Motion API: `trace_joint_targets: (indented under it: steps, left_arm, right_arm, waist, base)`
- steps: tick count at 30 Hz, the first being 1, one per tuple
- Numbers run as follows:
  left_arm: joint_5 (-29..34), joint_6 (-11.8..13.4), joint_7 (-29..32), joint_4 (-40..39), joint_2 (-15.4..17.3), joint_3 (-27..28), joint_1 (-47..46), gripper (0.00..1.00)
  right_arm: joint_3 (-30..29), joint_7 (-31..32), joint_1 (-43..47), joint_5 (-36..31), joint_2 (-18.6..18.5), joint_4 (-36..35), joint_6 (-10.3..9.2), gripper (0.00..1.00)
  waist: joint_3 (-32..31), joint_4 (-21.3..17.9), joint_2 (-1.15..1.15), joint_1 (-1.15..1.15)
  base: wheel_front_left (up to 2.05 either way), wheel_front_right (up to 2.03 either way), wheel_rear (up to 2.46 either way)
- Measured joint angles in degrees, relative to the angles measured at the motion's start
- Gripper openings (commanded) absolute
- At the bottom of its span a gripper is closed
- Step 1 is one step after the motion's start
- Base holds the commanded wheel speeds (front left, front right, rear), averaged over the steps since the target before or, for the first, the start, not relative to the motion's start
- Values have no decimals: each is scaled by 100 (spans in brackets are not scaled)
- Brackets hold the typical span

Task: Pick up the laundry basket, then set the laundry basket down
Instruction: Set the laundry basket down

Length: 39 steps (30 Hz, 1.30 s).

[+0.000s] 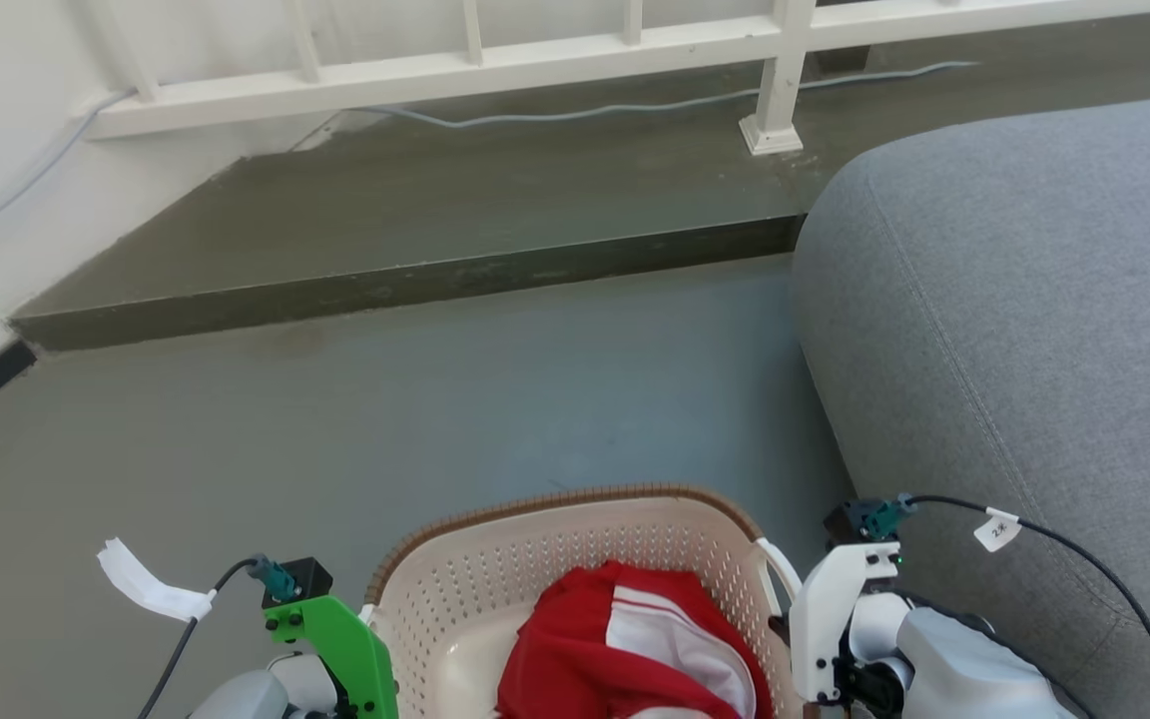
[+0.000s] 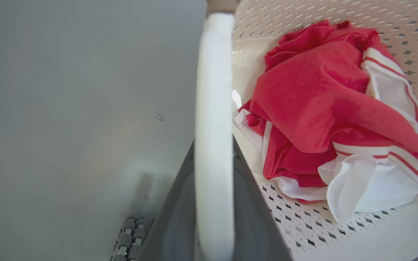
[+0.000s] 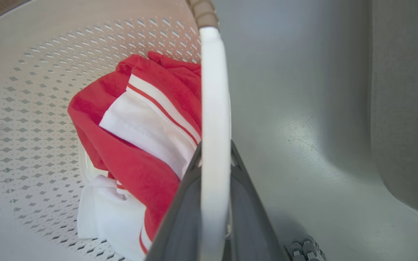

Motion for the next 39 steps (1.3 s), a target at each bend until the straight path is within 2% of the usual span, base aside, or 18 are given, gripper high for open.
trace_joint_targets:
  steps: [14,39]
  left_arm:
    - [212,0,-378,-1,34,-96,-577,0]
    - [565,109,-1049,31,13,-163,-1647,0]
  right_arm:
    - [30,-402,-483,-88,-4,-40,-60,0]
    - [-68,-1085,-1337,-107,-64,-73,-162,0]
  waist:
    - [667,-37,0,0]
    - [2649,125,0,1]
  base:
    - [0,0,0]
    - [0,0,0]
